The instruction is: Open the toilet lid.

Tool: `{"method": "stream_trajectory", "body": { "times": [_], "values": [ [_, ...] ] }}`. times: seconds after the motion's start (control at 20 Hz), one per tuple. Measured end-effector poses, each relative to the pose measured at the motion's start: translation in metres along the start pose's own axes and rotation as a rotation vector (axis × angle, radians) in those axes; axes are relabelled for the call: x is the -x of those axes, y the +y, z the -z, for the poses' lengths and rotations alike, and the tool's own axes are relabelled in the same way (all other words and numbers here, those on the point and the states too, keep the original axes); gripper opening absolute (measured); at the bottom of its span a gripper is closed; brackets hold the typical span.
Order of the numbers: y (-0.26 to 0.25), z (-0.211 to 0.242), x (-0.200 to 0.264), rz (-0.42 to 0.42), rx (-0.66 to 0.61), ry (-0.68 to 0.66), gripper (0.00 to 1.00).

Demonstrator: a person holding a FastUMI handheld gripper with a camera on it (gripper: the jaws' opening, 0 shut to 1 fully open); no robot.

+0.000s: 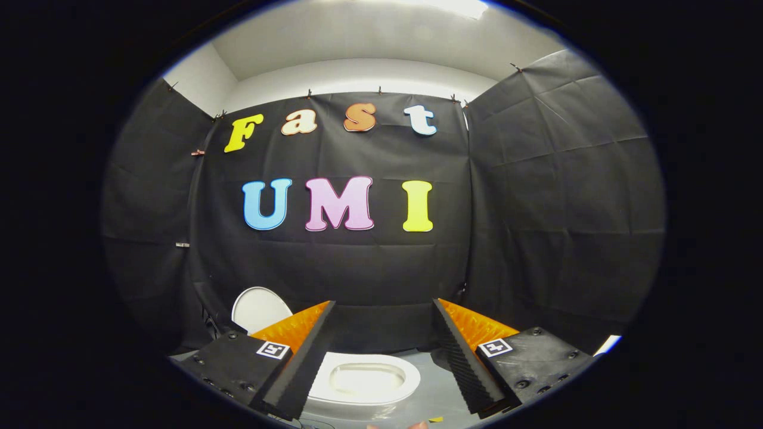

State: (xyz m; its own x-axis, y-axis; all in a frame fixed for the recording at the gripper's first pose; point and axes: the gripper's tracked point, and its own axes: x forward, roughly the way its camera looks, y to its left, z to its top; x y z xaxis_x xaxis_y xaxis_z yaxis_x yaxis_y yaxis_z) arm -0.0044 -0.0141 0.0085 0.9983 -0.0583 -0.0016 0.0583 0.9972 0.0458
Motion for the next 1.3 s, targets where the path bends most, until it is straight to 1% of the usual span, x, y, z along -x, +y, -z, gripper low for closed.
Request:
{"method": "stream_trajectory", "body": {
  "times": [0.2,0.55,0.7,1.0,1.3],
  "values": [
    [0.004,0.007,-0.003,-0.020,-0.013,0.016,0.99],
    [0.010,0.016,-0.009,-0.029,-0.005,0.031,0.99],
    [0.016,0.015,-0.007,-0.042,-0.004,0.033,0.99],
    [0.011,0.009,-0.004,-0.036,-0.003,0.021,0.99],
    [0.014,0.014,-0.007,-0.047,-0.013,0.034,0.99]
  ]
}}
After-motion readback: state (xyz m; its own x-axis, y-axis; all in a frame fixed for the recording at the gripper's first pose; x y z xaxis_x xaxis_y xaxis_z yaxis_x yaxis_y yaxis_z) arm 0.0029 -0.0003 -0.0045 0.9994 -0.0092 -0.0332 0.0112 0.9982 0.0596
